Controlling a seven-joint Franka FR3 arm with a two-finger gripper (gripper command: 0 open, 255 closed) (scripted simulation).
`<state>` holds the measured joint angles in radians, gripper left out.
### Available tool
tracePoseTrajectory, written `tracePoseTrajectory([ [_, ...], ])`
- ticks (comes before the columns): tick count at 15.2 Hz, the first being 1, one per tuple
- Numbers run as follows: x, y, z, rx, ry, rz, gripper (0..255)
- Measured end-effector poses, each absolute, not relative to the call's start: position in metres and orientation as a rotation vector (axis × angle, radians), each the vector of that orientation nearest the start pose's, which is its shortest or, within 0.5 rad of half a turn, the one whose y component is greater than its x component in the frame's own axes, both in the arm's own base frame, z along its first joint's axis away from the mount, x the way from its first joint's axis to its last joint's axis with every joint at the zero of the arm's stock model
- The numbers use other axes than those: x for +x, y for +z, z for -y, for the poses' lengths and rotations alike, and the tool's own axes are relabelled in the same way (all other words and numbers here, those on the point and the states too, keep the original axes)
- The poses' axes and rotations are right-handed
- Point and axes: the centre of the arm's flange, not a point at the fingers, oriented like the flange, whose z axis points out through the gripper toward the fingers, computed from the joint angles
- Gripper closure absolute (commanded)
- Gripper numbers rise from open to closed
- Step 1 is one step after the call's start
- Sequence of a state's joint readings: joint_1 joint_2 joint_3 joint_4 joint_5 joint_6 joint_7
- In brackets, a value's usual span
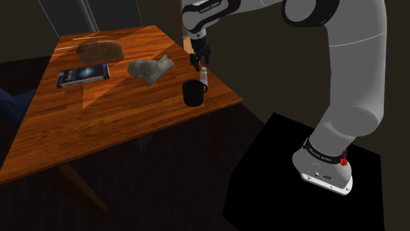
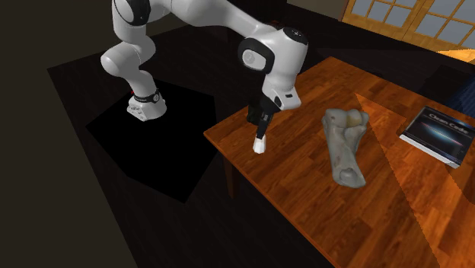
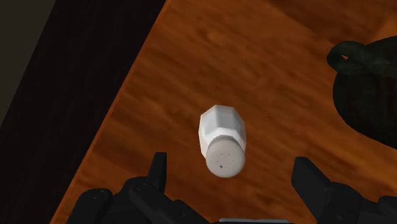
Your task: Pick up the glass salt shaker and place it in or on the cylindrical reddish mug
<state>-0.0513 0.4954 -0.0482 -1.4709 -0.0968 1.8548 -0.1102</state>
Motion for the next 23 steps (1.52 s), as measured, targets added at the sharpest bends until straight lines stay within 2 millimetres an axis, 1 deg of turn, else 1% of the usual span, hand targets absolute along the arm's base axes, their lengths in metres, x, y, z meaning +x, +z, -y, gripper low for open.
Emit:
tracePoseTrajectory([
  [4, 0.679, 0.368, 0.072, -3.237, 0.198, 0.077, 0],
  [9, 0.679, 0.366, 0.072, -3.237, 0.197, 0.077, 0],
  [10, 0.679, 0.366, 0.072, -3.237, 0.197, 0.077, 255],
  [20, 0.68, 0.369, 0.074, -3.239, 0.191, 0.075, 255],
  [23, 0.679, 0.378, 0.072, -3.237, 0.197, 0.077, 255],
])
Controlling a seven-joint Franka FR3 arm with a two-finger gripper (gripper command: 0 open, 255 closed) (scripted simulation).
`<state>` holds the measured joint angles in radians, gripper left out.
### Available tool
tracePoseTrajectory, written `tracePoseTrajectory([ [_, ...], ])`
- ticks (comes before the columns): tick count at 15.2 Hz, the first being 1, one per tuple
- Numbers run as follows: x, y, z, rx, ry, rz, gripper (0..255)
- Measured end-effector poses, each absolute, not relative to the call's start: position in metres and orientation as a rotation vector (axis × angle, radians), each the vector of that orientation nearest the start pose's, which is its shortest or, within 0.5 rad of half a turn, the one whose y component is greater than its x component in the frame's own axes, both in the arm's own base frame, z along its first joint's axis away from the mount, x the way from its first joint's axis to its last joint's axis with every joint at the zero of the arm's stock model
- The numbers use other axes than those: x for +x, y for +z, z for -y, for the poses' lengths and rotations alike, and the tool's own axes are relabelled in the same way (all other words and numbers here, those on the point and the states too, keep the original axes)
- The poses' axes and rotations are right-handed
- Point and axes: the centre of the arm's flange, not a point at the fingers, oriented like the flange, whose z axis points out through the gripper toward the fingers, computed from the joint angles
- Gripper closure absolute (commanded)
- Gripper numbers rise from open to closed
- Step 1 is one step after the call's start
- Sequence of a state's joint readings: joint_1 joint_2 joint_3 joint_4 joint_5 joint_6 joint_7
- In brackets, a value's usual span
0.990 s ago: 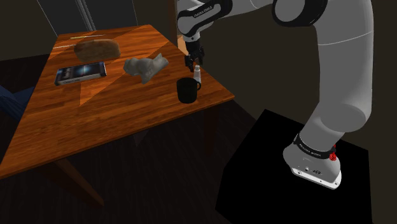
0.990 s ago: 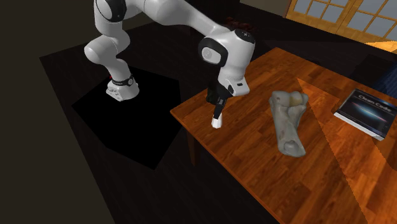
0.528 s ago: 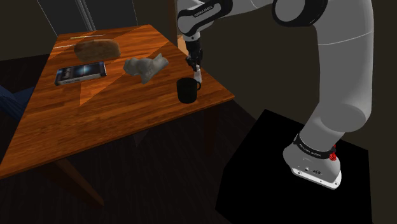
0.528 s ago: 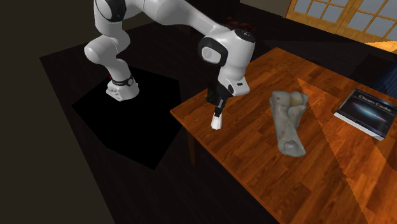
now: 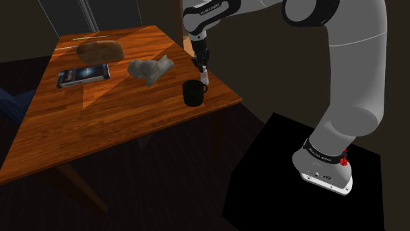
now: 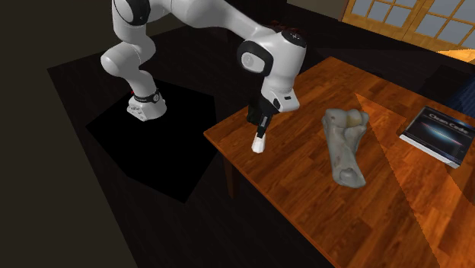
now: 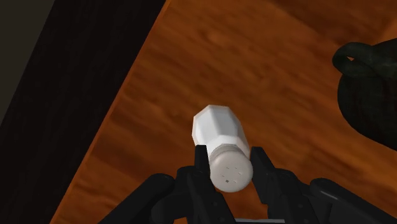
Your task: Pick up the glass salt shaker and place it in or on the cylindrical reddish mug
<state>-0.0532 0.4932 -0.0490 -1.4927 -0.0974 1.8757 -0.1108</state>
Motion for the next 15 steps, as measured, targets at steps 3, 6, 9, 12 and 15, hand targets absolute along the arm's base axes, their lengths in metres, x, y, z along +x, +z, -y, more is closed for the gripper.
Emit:
tracePoseTrajectory([
  [3, 0.679, 0.393, 0.073, -3.237, 0.197, 0.077, 255],
  [6, 0.679, 0.408, 0.072, -3.237, 0.197, 0.077, 255],
  [9, 0.679, 0.424, 0.072, -3.237, 0.197, 0.077, 255],
  [12, 0.679, 0.44, 0.072, -3.237, 0.197, 0.077, 255],
  [15, 0.68, 0.456, 0.072, -3.237, 0.197, 0.077, 255],
])
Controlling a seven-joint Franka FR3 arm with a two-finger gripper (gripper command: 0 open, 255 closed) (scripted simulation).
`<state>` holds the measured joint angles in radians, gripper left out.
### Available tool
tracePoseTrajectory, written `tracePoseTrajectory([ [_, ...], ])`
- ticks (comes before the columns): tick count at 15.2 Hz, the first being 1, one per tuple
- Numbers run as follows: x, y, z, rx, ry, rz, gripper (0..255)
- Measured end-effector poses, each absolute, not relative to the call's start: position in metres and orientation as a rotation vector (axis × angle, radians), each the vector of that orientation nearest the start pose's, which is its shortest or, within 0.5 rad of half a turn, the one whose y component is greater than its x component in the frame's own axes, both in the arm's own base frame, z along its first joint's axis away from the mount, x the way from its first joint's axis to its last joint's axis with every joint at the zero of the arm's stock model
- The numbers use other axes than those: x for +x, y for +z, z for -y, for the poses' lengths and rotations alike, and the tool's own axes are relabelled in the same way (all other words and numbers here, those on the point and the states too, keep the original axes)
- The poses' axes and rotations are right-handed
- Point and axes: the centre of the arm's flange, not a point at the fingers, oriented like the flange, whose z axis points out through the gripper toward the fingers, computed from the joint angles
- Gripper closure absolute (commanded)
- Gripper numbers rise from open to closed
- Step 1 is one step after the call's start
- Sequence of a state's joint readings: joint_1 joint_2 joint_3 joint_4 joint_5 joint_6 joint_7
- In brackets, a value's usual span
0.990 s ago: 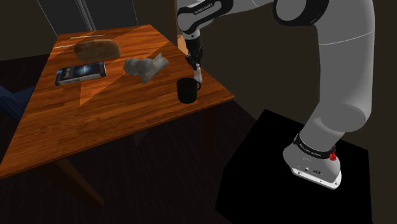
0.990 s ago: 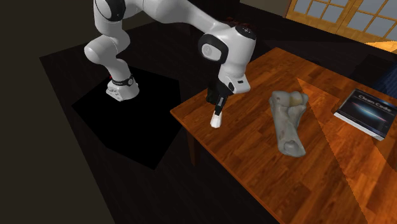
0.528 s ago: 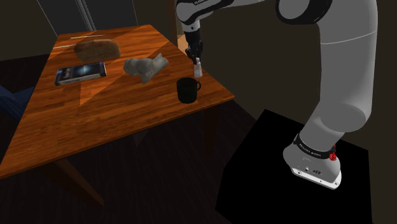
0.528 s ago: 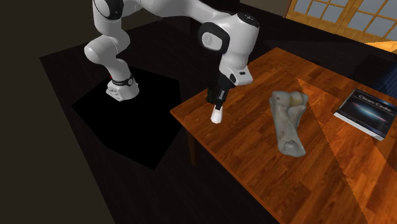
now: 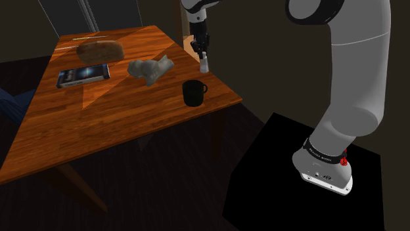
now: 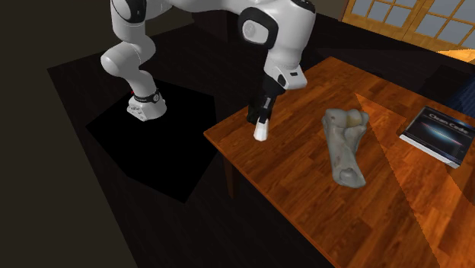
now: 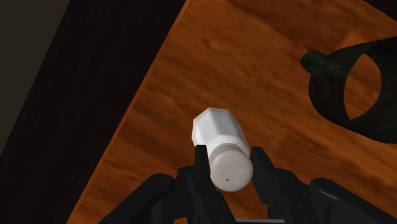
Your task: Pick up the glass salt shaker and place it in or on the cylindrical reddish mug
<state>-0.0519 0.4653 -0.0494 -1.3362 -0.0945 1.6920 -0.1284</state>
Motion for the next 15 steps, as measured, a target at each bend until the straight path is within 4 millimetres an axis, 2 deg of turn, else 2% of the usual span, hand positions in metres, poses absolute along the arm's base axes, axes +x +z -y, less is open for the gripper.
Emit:
tracePoseTrajectory([
  [15, 0.678, 0.533, 0.073, -3.237, 0.197, 0.077, 255],
])
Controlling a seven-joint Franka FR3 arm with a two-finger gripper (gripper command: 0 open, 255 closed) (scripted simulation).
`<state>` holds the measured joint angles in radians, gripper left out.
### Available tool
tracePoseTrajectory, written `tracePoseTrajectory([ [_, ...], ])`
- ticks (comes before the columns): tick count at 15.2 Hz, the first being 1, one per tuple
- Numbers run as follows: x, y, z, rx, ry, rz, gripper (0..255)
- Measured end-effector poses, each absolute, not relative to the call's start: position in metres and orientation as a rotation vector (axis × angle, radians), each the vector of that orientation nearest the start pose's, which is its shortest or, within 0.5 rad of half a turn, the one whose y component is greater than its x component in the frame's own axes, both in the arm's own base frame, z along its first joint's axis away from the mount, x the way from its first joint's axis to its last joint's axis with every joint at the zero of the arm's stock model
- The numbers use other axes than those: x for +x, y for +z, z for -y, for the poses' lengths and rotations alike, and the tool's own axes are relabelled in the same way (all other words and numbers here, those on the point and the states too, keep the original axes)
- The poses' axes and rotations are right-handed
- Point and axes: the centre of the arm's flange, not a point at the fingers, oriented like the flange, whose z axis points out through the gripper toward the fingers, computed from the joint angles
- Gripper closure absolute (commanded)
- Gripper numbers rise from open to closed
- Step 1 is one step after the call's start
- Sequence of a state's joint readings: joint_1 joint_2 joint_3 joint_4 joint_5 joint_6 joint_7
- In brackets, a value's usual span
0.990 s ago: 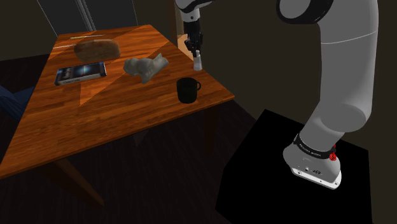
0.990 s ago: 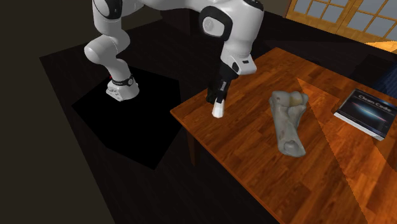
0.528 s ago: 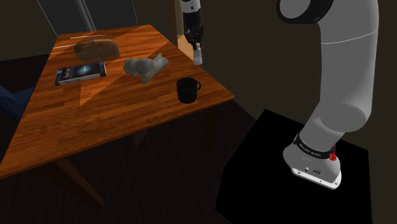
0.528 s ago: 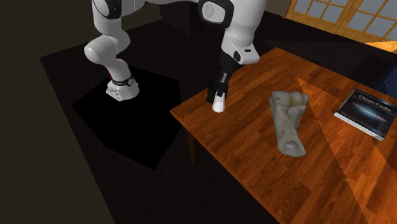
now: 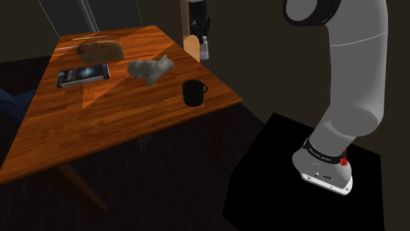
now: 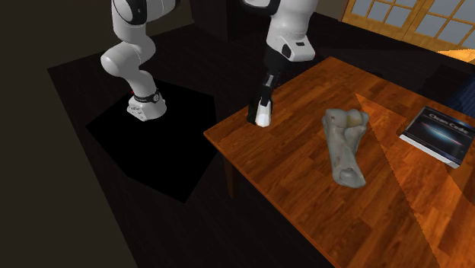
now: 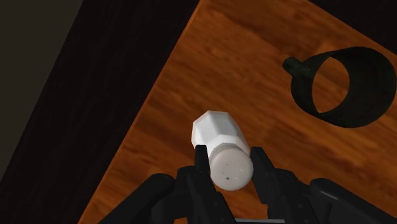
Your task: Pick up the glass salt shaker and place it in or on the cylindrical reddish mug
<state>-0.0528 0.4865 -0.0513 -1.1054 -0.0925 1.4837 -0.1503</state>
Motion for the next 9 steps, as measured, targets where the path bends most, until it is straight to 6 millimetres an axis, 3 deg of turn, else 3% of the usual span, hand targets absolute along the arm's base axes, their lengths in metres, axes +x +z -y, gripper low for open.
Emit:
tracePoseTrajectory([
  [6, 0.654, 0.555, 0.021, -3.236, 0.197, 0.078, 255],
  [9, 0.639, 0.568, -0.02, -3.236, 0.196, 0.079, 255],
])
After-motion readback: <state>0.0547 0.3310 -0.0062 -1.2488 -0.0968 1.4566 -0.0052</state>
